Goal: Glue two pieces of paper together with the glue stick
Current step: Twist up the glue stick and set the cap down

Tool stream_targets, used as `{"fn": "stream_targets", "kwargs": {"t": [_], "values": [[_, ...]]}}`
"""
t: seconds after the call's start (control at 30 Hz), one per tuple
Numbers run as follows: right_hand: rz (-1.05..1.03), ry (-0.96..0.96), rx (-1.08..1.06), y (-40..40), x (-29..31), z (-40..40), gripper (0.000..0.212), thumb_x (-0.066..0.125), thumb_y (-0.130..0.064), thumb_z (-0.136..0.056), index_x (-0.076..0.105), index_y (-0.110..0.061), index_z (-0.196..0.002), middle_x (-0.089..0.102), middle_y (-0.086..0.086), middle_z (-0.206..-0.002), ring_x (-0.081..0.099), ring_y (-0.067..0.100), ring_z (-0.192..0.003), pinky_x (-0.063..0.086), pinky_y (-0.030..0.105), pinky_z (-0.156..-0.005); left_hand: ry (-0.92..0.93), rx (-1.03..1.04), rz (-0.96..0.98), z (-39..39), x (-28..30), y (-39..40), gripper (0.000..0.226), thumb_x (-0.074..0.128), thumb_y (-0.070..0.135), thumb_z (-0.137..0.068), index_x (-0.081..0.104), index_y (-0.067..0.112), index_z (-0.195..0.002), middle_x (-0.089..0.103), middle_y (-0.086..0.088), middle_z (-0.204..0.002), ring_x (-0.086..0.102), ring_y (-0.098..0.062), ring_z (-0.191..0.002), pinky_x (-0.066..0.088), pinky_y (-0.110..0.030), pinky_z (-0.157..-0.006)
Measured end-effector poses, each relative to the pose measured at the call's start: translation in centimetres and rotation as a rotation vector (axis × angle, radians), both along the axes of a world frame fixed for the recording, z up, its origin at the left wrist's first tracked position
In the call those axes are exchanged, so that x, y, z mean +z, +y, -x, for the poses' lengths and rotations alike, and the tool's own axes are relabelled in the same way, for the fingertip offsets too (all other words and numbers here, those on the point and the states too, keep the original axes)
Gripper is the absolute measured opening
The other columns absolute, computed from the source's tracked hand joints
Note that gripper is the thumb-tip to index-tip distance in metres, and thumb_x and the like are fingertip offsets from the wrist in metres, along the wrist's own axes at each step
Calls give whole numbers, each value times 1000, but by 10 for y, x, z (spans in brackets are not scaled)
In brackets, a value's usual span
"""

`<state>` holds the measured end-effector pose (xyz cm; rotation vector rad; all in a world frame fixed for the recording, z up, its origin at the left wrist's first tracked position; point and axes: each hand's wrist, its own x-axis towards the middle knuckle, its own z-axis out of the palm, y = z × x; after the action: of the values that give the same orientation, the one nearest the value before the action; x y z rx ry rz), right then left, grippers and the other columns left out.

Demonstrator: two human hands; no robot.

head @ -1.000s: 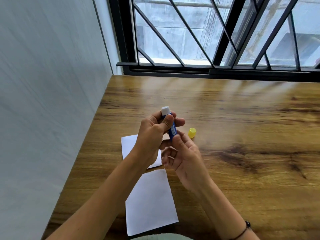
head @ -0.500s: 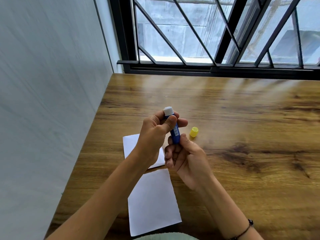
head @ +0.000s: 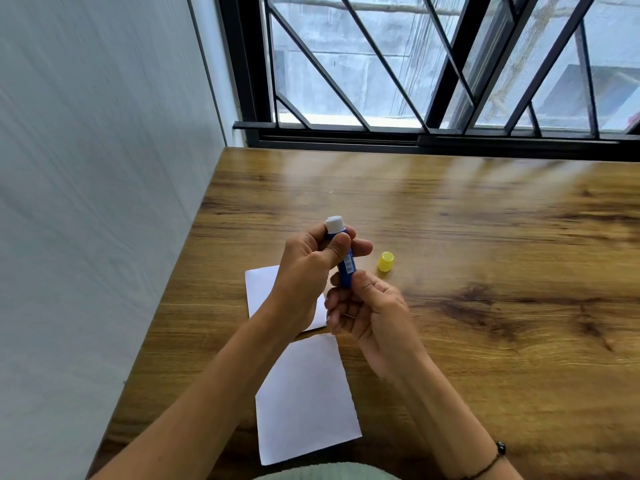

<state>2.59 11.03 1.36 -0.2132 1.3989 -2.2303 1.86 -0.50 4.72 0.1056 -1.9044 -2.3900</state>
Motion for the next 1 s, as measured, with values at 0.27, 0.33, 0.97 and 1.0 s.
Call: {"fn": "stream_targets", "kwargs": {"t": [0.27, 0.33, 0.97, 1.0], "values": [[-6, 44, -104, 3, 1, -2, 29, 61, -21, -75, 58, -14, -102, 70, 4, -76, 65, 18, -65, 55, 24, -61, -5, -3, 33, -6, 3, 2, 12, 48, 12, -89, 59, 16, -89, 70, -3, -84, 67, -20, -82, 53, -37, -78], [42, -11, -73, 2, 3, -2, 26, 55, -23, -80, 58, -10, -102, 70, 6, -74, 64, 16, -59, 54, 23, -57, 0, -9, 34, -6, 5, 2, 12, 48, 12, -89, 59, 16, -89, 70, -4, -85, 66, -20, -83, 52, -33, -79], [178, -225, 15, 2, -4, -9, 38, 43, -38, -89, 62, -6, -85, 62, 7, -59, 57, 15, -51, 51, 25, -51, -7, -10, 23, -9, 5, 6, 12, 48, 9, -89, 59, 13, -88, 72, 0, -77, 69, -14, -81, 55, -21, -77], [167, -223, 24, 2, -4, -9, 39, 44, -40, -87, 62, -6, -86, 63, 8, -61, 57, 16, -52, 51, 25, -51, -13, -5, 25, -9, 5, 6, 12, 48, 9, -89, 59, 13, -89, 71, -1, -79, 69, -14, -82, 55, -23, -78]]}}
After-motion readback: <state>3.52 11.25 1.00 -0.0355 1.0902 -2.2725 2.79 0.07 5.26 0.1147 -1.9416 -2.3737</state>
